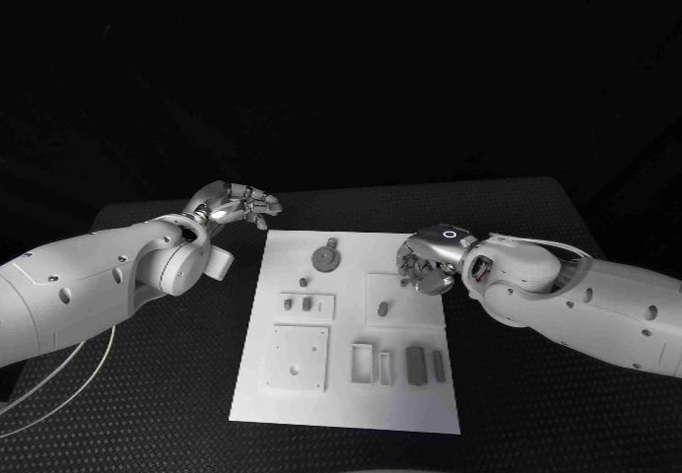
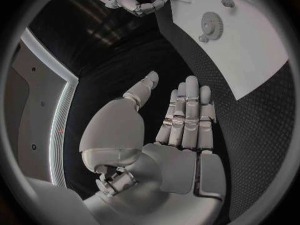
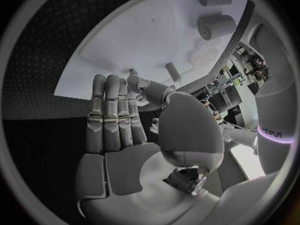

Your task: Assemble the parts on the task board

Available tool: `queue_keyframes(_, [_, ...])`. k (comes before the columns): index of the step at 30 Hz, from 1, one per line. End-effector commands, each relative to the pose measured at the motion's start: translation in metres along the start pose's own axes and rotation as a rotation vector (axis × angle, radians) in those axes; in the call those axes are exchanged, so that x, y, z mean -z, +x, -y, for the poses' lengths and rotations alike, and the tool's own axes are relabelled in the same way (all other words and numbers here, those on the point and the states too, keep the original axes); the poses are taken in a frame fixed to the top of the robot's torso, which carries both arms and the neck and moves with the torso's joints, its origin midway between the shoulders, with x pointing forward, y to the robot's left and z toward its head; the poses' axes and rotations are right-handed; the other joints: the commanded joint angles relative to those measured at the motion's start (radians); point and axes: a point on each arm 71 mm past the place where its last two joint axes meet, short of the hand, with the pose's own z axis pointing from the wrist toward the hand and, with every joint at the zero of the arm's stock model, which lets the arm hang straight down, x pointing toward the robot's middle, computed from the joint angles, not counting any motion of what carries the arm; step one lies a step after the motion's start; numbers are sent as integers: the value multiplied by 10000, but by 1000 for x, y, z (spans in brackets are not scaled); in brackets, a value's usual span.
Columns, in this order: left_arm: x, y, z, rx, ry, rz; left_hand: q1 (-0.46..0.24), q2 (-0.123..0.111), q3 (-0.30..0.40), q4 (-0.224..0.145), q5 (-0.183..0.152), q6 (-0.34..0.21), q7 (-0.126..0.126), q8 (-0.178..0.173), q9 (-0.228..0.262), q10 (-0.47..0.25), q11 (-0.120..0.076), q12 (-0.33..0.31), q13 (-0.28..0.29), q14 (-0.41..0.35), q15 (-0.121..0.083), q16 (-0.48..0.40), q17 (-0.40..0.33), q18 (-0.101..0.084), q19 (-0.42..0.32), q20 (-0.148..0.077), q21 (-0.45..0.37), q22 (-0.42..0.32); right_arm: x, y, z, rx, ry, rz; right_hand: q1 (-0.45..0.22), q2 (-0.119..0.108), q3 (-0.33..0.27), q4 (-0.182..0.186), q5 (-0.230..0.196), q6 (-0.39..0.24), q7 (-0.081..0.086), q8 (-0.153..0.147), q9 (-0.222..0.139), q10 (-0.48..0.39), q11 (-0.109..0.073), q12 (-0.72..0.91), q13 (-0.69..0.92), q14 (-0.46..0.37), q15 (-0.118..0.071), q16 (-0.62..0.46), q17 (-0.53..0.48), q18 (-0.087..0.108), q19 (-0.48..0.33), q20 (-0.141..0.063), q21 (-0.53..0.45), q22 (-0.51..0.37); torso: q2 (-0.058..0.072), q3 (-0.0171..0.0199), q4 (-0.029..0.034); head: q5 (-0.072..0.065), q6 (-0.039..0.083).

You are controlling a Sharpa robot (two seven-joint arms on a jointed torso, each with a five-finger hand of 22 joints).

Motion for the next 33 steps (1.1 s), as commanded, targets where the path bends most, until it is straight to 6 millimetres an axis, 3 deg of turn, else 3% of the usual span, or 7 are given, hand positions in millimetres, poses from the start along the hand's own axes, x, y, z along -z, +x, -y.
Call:
queue_keyframes(1, [0, 1, 2, 105, 84, -108, -2, 54, -56, 9, -52, -67, 7, -1, -16, -22, 15, 6, -11, -48, 10, 52, 13, 54, 85, -19, -43, 17, -1, 1, -3, -106, -52, -128, -107, -249, -270, 130, -172, -342, 159, -206, -70, -341, 158, -269, -93, -187, 100, -83, -42, 141, -197, 78, -125, -6, -1, 5, -12, 9, -4])
queue_keyframes(3, [0, 2, 2, 110, 87, -124, 0, 53, -56, 8, -52, -68, 7, -1, -16, -22, 15, 6, -13, -49, 10, 53, 15, 54, 86, -20, -44, 17, -2, 1, -5, -40, -76, -100, -207, -331, -567, 139, -377, -701, 317, -416, -166, -550, 249, -448, -171, -312, 175, -134, -69, 140, -332, 126, -212, -1, -2, 6, -12, 7, -6])
queue_keyframes(5, [0, 2, 2, 110, 90, -125, 1, 52, -56, 8, -52, -69, 8, -1, -17, -23, 15, 6, -14, -50, 10, 54, 17, 53, 86, -20, -45, 18, -3, 3, -5, 46, -69, -120, -229, -355, -763, 109, -631, -821, 366, -487, -213, -655, 296, -554, -225, -381, 216, -159, -87, 136, -406, 154, -267, 5, -4, 6, -6, 0, -5])
queue_keyframes(13, [0, 1, 2, 108, 90, -114, 5, 48, -58, 6, -52, -70, 8, 0, -18, -24, 16, 6, -19, -55, 10, 57, 25, 52, 87, -20, -48, 20, -5, 11, -7, 355, -81, -349, -199, -371, -957, 81, -836, -908, 271, -529, -273, -729, 346, -678, -306, -472, 263, -174, -107, 141, -485, 206, -354, 13, -3, 8, 1, -11, -17])
queue_keyframes(16, [0, 1, 2, 109, 96, -113, 4, 40, -63, 8, -53, -91, 16, -10, -25, -23, 16, 9, -26, -59, 10, 63, 37, 50, 91, -21, -53, 24, -5, 13, -8, 501, -90, -490, -130, -360, -948, 141, -848, -654, 303, -387, -236, -434, 258, -552, -257, -462, 209, -141, -98, 141, -455, 201, -369, 30, 1, 11, 2, -8, -29])
queue_keyframes(22, [0, 1, 2, 108, 91, -103, 3, 40, -65, 10, -53, -100, 20, -14, -28, -22, 16, 10, -30, -61, 10, 66, 45, 48, 93, -21, -56, 26, -6, 16, -10, 646, -134, -491, -22, -315, -854, 287, -867, -319, 159, -201, -179, -75, 126, -407, -184, -396, 124, -63, -71, 141, -337, 161, -357, 69, 1, 9, -5, 1, -43])
queue_keyframes(33, [0, 1, 2, 115, 87, -125, 0, 47, -67, 17, -52, -108, 25, -17, -32, -20, 16, 12, -38, -63, 10, 72, 58, 47, 98, -22, -60, 30, -9, 24, -12, 1028, -147, -551, 162, -4, -646, 463, -868, 78, -24, 21, -82, 384, -67, -229, -46, -124, -36, 176, 49, 141, 21, 9, -210, 202, -1, 10, 8, -1, -80])
